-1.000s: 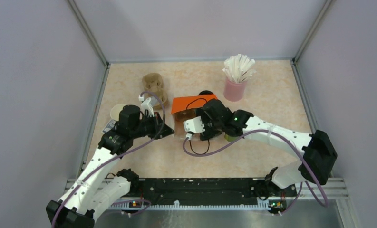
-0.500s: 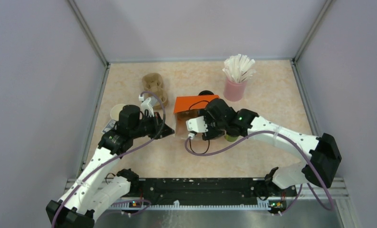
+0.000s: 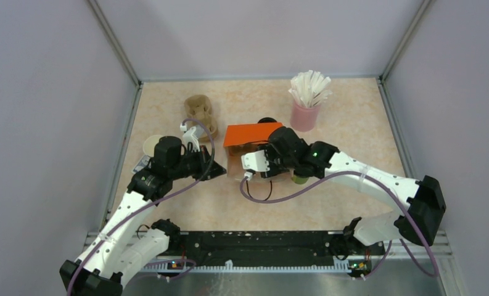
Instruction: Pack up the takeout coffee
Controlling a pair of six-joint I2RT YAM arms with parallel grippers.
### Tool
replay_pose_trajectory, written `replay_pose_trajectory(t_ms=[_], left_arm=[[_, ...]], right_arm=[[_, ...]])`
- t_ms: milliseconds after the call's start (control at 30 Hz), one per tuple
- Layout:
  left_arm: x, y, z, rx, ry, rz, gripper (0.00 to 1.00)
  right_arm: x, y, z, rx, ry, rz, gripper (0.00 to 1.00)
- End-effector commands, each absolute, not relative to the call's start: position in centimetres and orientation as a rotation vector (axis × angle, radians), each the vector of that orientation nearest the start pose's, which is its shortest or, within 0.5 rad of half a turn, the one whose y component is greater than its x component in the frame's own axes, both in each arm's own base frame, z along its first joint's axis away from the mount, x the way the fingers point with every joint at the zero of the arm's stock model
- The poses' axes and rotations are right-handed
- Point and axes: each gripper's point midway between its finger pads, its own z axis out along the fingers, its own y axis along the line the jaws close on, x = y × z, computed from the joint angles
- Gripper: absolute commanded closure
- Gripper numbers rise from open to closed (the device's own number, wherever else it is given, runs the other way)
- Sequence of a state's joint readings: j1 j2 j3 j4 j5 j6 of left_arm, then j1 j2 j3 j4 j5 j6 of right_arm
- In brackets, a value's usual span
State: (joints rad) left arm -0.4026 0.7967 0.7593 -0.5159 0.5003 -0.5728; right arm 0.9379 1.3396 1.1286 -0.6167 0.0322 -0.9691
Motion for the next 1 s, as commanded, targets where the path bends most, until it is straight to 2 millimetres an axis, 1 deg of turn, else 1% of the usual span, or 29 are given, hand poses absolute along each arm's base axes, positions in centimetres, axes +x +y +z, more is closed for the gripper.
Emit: replay_pose_trajectory(t_ms=[0, 67, 167, 267, 367, 533, 700, 800, 967], left_arm=[[19.2, -19.8, 23.3, 0.181, 2.165, -1.111, 0.92], [19.2, -19.8, 23.4, 0.183, 2.164, -1.113, 0.92], [19.2, -19.8, 23.5, 0.186, 2.164, -1.113, 0.92], [19.0, -19.8, 23.5, 0.188, 2.164, -1.113, 0.92], [18.9, -19.7, 23.4, 0.192, 2.166, -1.111, 0.93], [18.6, -19.6, 23.4, 0.194, 2.170, -1.107, 0.93], [18.5, -19.4, 23.2, 0.189, 2.174, -1.102, 0.93], [18.5, -19.5, 23.0, 0.186, 2.179, -1.103, 0.93], [18.3, -19.4, 22.8, 0.185, 2.187, -1.105, 0.94]], right_arm=[[24.4, 29.2, 21.0, -1.865, 1.301, -0.002, 0.53], [24.6, 29.7, 20.8, -1.862, 1.271, -0.019, 0.53], [25.8, 30.2, 20.8, -1.814, 1.240, -0.079, 0.54], [26.7, 30.7, 20.6, -1.782, 1.217, -0.122, 0.56], [27.6, 30.8, 19.9, -1.788, 1.201, -0.172, 0.56], [29.4, 30.4, 19.3, -1.756, 1.223, -0.237, 0.59], [30.3, 30.1, 18.1, -1.761, 1.233, -0.300, 0.61], [31.1, 29.8, 18.0, -1.722, 1.254, -0.342, 0.61], [31.7, 29.5, 17.2, -1.701, 1.301, -0.360, 0.61]])
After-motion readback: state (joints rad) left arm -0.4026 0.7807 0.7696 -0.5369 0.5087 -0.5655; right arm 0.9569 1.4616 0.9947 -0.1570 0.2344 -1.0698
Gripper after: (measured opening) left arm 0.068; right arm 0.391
